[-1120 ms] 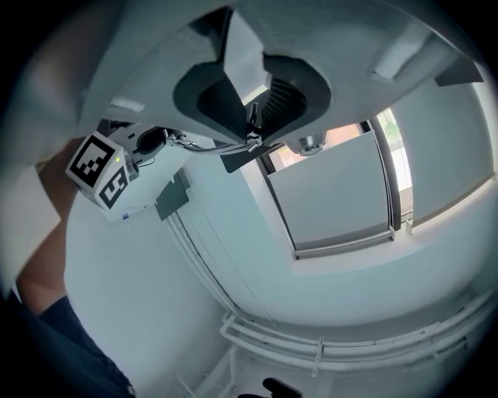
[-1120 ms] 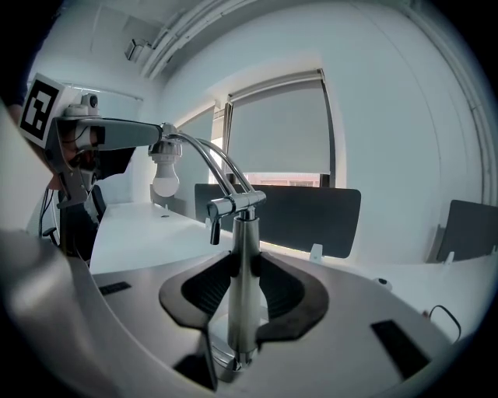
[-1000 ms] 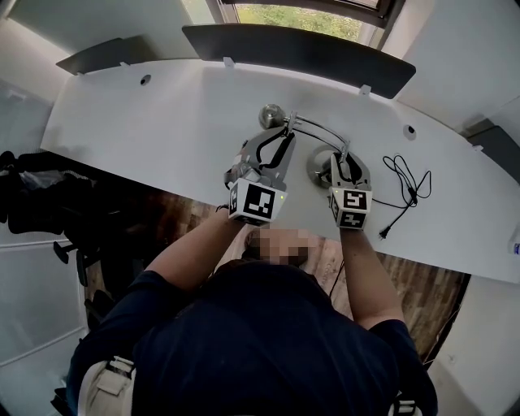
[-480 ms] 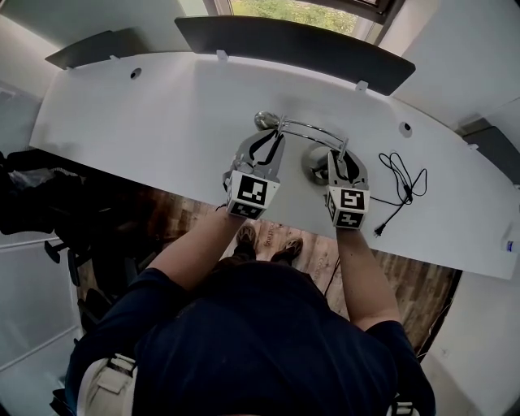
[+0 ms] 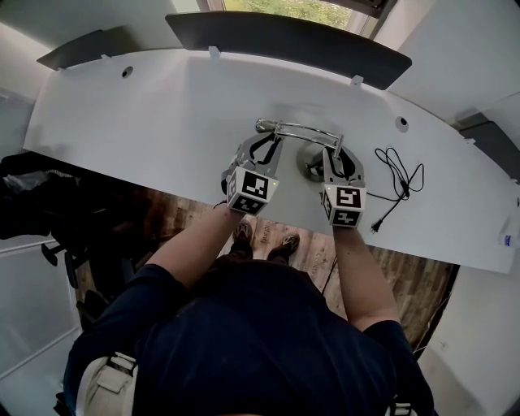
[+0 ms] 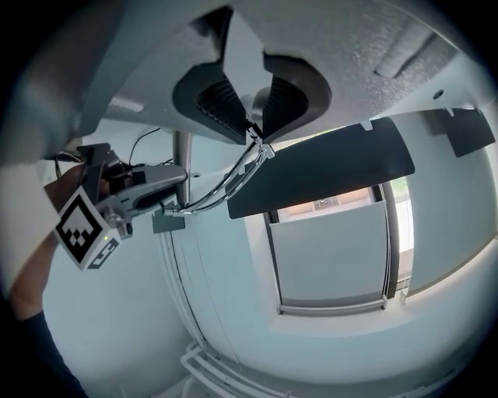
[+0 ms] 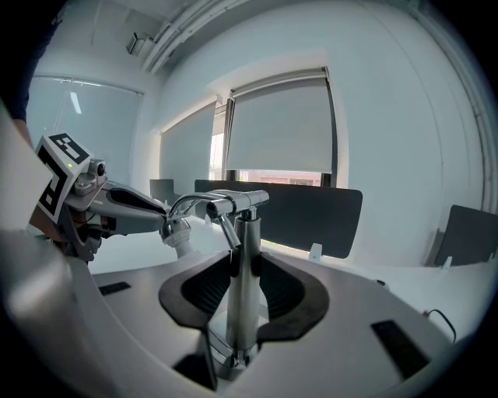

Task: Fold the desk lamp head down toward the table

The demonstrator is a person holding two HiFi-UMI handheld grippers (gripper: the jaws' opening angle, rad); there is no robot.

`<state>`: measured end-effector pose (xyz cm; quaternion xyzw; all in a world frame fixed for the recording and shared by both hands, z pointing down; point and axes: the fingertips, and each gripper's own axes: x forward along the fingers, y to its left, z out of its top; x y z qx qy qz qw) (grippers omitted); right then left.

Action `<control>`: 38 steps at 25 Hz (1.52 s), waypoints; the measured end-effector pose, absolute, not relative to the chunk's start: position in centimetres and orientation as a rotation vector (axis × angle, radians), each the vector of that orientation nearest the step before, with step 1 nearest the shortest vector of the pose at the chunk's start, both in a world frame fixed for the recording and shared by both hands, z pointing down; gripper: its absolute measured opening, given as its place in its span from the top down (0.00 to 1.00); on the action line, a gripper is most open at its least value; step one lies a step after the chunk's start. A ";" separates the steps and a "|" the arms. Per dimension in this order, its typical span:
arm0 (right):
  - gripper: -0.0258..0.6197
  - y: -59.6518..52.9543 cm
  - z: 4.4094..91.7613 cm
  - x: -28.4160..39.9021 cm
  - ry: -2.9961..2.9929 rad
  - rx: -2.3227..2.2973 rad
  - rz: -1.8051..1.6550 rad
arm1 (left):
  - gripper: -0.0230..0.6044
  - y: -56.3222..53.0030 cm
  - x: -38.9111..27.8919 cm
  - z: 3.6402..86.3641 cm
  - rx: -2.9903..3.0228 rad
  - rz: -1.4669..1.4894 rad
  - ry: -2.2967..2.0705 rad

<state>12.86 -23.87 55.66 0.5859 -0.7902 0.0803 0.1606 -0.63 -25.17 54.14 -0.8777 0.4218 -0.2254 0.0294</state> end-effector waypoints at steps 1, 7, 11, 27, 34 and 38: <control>0.77 -23.9 55.7 12.9 -2.257 1.673 0.230 | 0.87 -25.2 -0.5 54.5 -2.704 -0.719 1.290; 0.77 -23.9 55.6 12.7 -2.257 1.672 0.228 | 0.85 -25.0 0.3 55.5 -2.693 -0.839 1.241; 0.77 -24.0 55.7 12.8 -2.259 1.669 0.225 | 0.84 -24.8 1.0 56.8 -2.694 -0.895 1.217; 0.77 -23.8 55.8 12.7 -2.260 1.655 0.218 | 0.83 -24.6 2.9 60.0 -2.732 -0.927 1.215; 0.77 -23.9 55.8 12.6 -2.256 1.654 0.216 | 0.83 -24.6 3.3 60.6 -2.741 -0.931 1.229; 0.77 -23.9 55.9 12.7 -2.248 1.656 0.213 | 0.83 -24.6 3.5 60.8 -2.740 -0.931 1.230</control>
